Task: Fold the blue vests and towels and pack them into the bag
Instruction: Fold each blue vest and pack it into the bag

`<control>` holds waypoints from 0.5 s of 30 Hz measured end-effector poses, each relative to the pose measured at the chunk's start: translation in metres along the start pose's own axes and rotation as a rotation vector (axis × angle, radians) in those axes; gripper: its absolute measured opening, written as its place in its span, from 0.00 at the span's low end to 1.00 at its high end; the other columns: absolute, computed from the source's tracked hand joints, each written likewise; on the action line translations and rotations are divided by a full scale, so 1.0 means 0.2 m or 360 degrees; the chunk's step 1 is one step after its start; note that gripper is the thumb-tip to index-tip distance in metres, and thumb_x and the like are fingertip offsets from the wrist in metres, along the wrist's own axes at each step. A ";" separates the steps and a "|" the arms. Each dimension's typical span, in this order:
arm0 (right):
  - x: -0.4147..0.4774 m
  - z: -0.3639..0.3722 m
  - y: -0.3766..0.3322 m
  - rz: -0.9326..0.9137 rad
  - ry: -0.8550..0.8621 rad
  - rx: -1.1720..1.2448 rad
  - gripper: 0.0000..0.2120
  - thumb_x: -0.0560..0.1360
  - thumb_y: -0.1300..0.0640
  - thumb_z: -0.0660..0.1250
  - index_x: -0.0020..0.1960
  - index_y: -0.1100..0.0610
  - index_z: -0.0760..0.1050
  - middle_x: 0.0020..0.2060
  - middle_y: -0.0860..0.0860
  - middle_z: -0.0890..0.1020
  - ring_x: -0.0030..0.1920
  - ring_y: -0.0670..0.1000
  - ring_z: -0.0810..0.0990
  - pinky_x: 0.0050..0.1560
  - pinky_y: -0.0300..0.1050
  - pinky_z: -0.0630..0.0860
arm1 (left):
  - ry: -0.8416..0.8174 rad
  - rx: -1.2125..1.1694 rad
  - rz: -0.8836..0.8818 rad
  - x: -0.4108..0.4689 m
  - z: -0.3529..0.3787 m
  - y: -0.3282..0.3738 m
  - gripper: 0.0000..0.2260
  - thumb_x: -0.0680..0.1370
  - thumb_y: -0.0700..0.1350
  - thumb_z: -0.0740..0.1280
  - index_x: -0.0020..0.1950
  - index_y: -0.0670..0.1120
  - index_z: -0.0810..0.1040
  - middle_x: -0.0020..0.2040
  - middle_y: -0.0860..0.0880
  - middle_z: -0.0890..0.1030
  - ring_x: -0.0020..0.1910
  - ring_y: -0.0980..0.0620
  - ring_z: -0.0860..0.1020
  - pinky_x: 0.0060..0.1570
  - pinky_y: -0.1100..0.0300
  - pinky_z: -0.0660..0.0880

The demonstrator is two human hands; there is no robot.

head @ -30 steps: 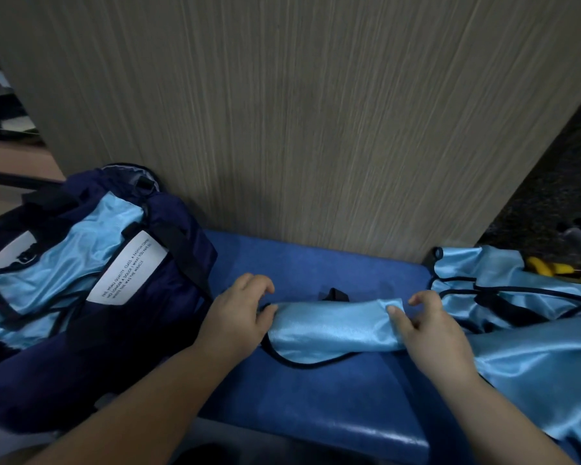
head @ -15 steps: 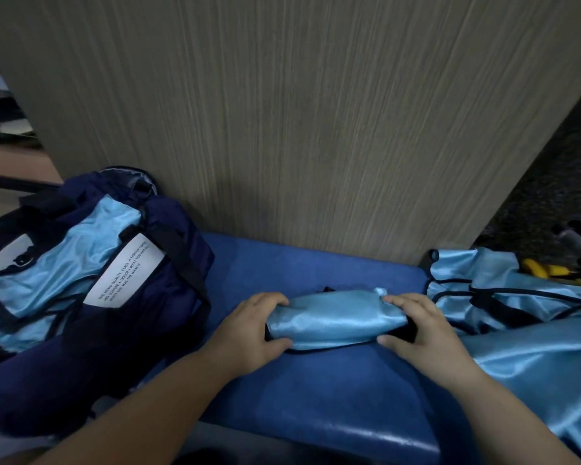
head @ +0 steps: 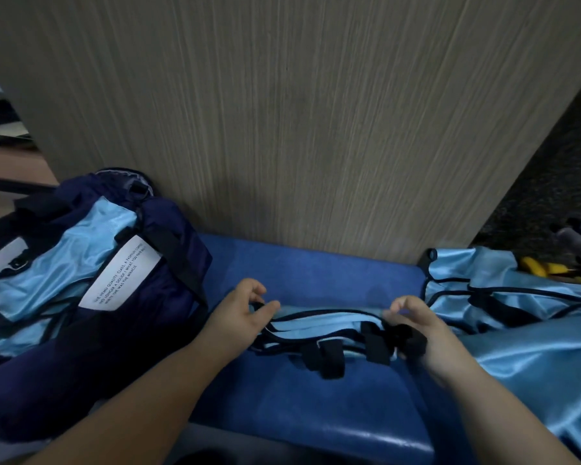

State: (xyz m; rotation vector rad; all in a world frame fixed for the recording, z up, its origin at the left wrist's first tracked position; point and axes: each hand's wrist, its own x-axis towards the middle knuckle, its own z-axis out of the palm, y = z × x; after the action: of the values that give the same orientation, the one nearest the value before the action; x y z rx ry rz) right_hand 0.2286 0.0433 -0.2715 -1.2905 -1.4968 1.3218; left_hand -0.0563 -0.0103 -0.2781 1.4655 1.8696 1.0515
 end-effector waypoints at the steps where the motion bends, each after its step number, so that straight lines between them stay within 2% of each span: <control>1: 0.00 0.01 0.01 0.0038 0.0027 -0.0082 0.09 0.77 0.60 0.68 0.45 0.58 0.67 0.32 0.56 0.74 0.26 0.48 0.71 0.25 0.39 0.67 | -0.0002 0.0167 0.0029 0.00 -0.01 0.00 0.11 0.78 0.53 0.67 0.56 0.51 0.71 0.50 0.54 0.75 0.45 0.59 0.74 0.43 0.72 0.68; 4: 0.01 0.01 0.04 -0.0027 0.0023 -0.0267 0.06 0.77 0.65 0.67 0.48 0.59 0.69 0.31 0.55 0.76 0.25 0.45 0.72 0.26 0.35 0.68 | 0.0077 0.0729 0.0172 -0.02 -0.02 -0.04 0.12 0.78 0.58 0.64 0.55 0.52 0.73 0.52 0.56 0.74 0.49 0.55 0.74 0.50 0.56 0.72; 6: 0.01 0.00 0.03 -0.0153 0.0045 -0.0396 0.06 0.77 0.67 0.67 0.45 0.58 0.73 0.35 0.52 0.77 0.29 0.40 0.73 0.33 0.30 0.70 | 0.0238 0.0792 0.0433 -0.02 -0.02 -0.05 0.10 0.77 0.56 0.65 0.53 0.52 0.76 0.53 0.58 0.74 0.52 0.55 0.72 0.51 0.55 0.70; 8: 0.01 -0.01 0.01 -0.0152 0.0045 -0.0426 0.07 0.78 0.63 0.67 0.42 0.55 0.79 0.37 0.47 0.82 0.37 0.41 0.77 0.41 0.31 0.71 | 0.0189 0.0577 0.0682 -0.01 -0.02 -0.04 0.08 0.75 0.51 0.65 0.52 0.53 0.80 0.54 0.61 0.76 0.53 0.56 0.72 0.53 0.61 0.68; 10: -0.02 -0.02 -0.03 -0.0006 0.0024 -0.0275 0.10 0.79 0.56 0.65 0.44 0.55 0.83 0.41 0.46 0.86 0.43 0.45 0.80 0.45 0.39 0.72 | -0.0079 0.0364 0.0748 -0.02 -0.02 0.00 0.12 0.76 0.50 0.61 0.55 0.54 0.81 0.52 0.63 0.78 0.52 0.62 0.74 0.53 0.69 0.68; 12: -0.03 -0.04 -0.05 0.0103 -0.0042 -0.0211 0.15 0.80 0.50 0.62 0.47 0.54 0.85 0.45 0.47 0.86 0.46 0.47 0.81 0.45 0.44 0.71 | -0.0306 0.0352 0.0729 -0.04 0.00 0.03 0.15 0.77 0.54 0.59 0.59 0.56 0.80 0.50 0.63 0.79 0.52 0.64 0.74 0.52 0.73 0.67; 15: -0.05 -0.06 -0.08 0.0120 -0.0174 -0.0183 0.13 0.78 0.50 0.63 0.46 0.52 0.86 0.45 0.52 0.86 0.43 0.50 0.78 0.40 0.44 0.68 | -0.0316 0.0344 0.0708 -0.07 0.01 0.02 0.21 0.75 0.62 0.60 0.66 0.59 0.75 0.52 0.68 0.75 0.55 0.69 0.72 0.54 0.75 0.65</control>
State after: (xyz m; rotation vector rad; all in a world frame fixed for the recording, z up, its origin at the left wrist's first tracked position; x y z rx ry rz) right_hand 0.2389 0.0372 -0.2523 -1.3783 -1.6344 1.3915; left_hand -0.0486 -0.0221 -0.2768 2.0968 1.5926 0.8684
